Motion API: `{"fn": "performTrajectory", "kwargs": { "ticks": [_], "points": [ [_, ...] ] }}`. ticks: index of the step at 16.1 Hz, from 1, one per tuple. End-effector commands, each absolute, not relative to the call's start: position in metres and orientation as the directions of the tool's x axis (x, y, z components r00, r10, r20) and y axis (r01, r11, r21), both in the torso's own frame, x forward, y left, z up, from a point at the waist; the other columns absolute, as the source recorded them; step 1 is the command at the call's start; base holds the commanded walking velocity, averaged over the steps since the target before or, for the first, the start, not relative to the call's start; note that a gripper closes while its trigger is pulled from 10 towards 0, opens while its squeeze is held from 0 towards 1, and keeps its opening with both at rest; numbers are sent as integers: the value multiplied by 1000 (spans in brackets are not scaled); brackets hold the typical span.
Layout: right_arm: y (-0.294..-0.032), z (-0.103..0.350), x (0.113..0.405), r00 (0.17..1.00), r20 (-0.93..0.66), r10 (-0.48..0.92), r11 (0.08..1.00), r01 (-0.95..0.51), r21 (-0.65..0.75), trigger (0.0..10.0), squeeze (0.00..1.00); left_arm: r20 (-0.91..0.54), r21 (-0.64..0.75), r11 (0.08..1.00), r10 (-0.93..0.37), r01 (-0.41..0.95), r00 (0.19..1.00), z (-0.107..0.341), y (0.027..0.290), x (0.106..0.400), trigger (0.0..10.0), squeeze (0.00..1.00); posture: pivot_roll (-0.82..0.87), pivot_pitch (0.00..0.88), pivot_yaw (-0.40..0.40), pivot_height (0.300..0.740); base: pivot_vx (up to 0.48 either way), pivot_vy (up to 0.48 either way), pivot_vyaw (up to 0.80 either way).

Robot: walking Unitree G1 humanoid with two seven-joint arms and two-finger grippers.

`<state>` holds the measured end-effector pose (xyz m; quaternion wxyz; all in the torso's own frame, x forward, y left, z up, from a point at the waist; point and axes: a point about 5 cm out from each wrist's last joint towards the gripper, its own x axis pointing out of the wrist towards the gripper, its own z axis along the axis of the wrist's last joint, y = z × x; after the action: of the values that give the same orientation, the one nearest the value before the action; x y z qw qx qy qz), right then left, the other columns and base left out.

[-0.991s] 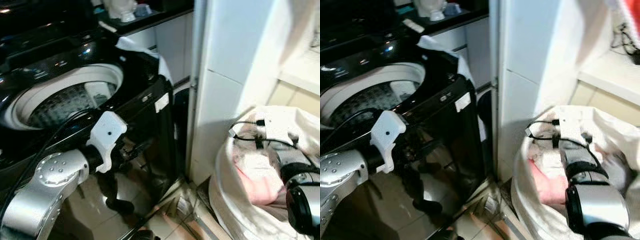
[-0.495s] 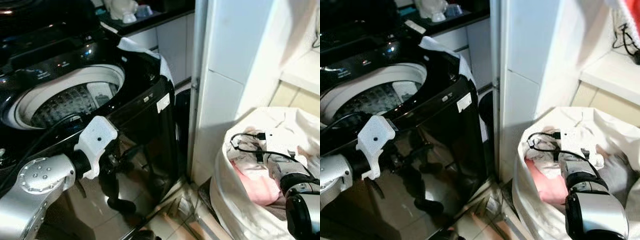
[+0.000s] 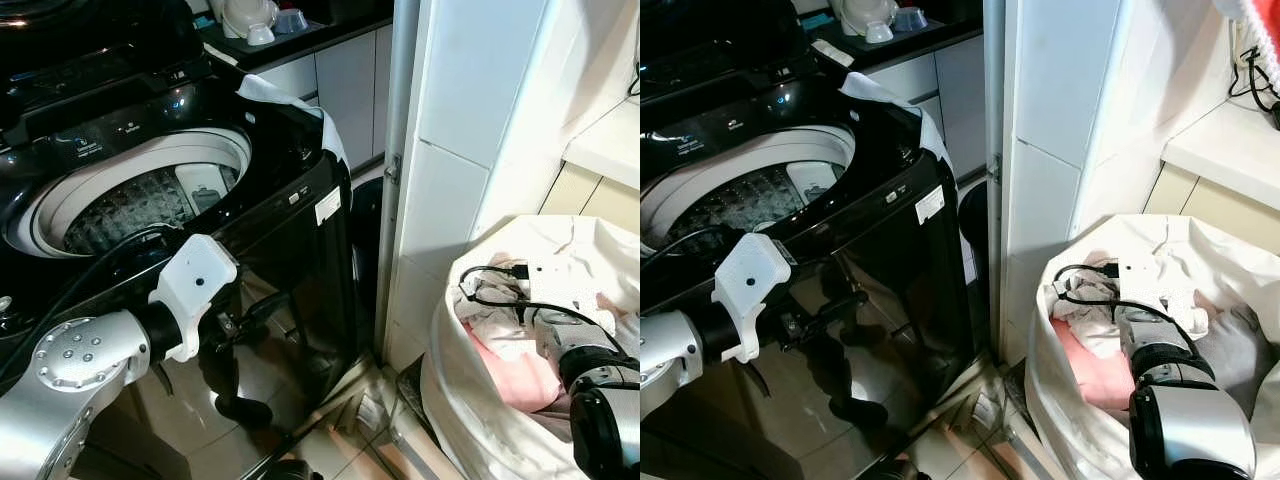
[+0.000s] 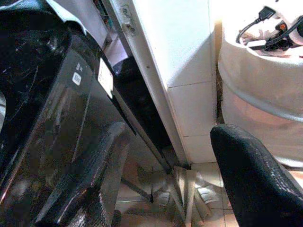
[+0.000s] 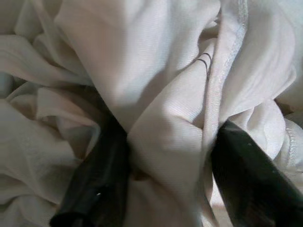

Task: Clothes washing

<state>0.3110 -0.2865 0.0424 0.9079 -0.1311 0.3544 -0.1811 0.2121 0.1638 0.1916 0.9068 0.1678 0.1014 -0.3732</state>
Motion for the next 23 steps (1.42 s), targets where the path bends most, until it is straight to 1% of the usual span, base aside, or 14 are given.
{"fn": "performTrajectory", "kwargs": {
  "ticks": [1, 11, 14, 17, 21, 23],
  "points": [
    [-280, 40, 312, 690, -602, -401, 909, 221, -353, 0, 0, -314, 236, 669, -634, 705, 707, 194, 167, 211, 10000, 0, 393, 0, 118, 740, 0, 0, 0],
    [-282, 43, 314, 699, -593, -400, 912, 239, -334, 0, 0, -321, 239, 664, -635, 709, 703, 194, 167, 212, 10000, 0, 398, 0, 119, 740, 0, 0, 0],
    [-285, 48, 317, 711, -567, -415, 907, 272, -323, 0, 0, -320, 250, 667, -628, 702, 710, 196, 168, 212, 10000, 0, 422, 0, 116, 740, 0, 0, 0],
    [-283, 47, 317, 712, -567, -415, 907, 276, -317, 0, 0, -332, 268, 673, -607, 690, 722, 199, 175, 209, 10000, 0, 460, 0, 107, 740, 0, 0, 0],
    [-277, 44, 317, 721, -564, -402, 911, 256, -322, 0, 0, -336, 319, 724, -517, 612, 787, 209, 191, 194, 10000, 0, 597, 0, 27, 740, 0, 0, 0],
    [-277, 44, 317, 721, -564, -402, 911, 256, -322, 0, 0, -336, 321, 727, -512, 607, 791, 209, 191, 192, 10000, 0, 600, 0, 24, 740, 0, 0, 0]
  ]
}}
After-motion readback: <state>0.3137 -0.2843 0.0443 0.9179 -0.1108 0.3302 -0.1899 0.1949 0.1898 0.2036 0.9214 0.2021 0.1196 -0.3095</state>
